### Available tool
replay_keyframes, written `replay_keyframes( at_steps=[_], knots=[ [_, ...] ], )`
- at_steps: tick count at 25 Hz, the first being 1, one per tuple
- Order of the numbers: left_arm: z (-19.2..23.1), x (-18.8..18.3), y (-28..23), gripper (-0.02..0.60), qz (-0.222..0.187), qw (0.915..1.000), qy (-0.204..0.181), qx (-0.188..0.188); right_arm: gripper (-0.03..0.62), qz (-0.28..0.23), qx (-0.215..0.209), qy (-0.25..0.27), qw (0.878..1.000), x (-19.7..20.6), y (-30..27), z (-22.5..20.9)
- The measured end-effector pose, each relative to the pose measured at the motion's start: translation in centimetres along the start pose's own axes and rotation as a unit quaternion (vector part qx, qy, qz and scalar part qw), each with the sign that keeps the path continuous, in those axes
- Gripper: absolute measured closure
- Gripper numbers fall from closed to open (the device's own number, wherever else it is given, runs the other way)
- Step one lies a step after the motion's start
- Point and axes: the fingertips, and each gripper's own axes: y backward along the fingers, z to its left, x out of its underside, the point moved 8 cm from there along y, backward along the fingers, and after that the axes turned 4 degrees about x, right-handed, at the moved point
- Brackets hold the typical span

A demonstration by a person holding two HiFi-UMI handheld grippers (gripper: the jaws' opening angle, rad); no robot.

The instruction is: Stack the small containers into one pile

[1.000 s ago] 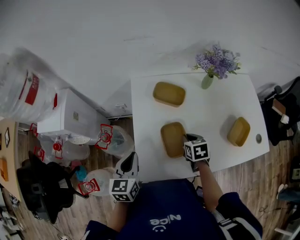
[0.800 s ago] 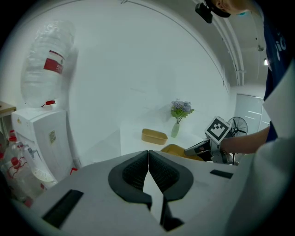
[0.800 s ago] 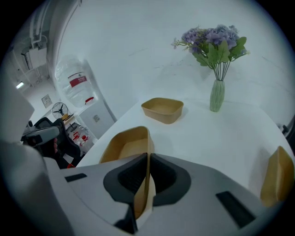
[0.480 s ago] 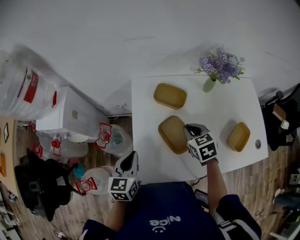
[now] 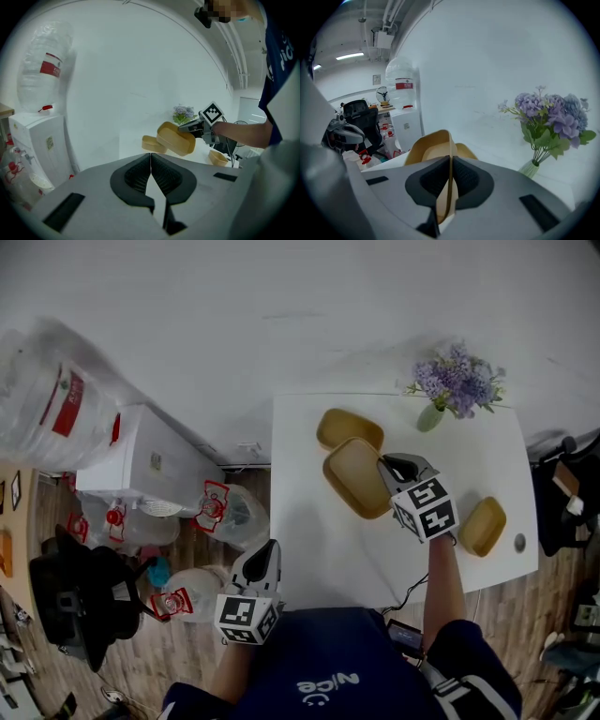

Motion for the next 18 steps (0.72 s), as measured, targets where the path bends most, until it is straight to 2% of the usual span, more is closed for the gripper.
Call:
replay_keyframes(
  at_steps=[3,8,14,18],
  knots=[
    [0.1,0.3,0.1,0.563,0.006,0.9999,0.005,-0.008,0.539,-0.014,-0.016,0.014,1.000,-1.3,-0.9,-1.2],
    [-0.4,-0.1,-0.4,0.563,0.010,0.9999,-0.001,-0.007,0.539,-0.039,-0.054,-0.004,0.998,-2.6,-2.5,-3.2],
    [-1.0,-0.7,-1.1,0.563,0.016,0.9998,-0.010,-0.003,0.539,-0.050,-0.080,0.032,0.995,-4.5,-4.3,-5.1],
    [-1.2,-0.5,-1.3,0.562,0.022,0.9996,-0.006,-0.014,0.539,-0.036,-0.082,0.069,0.994,-5.1,-6.2,-6.8]
  ],
)
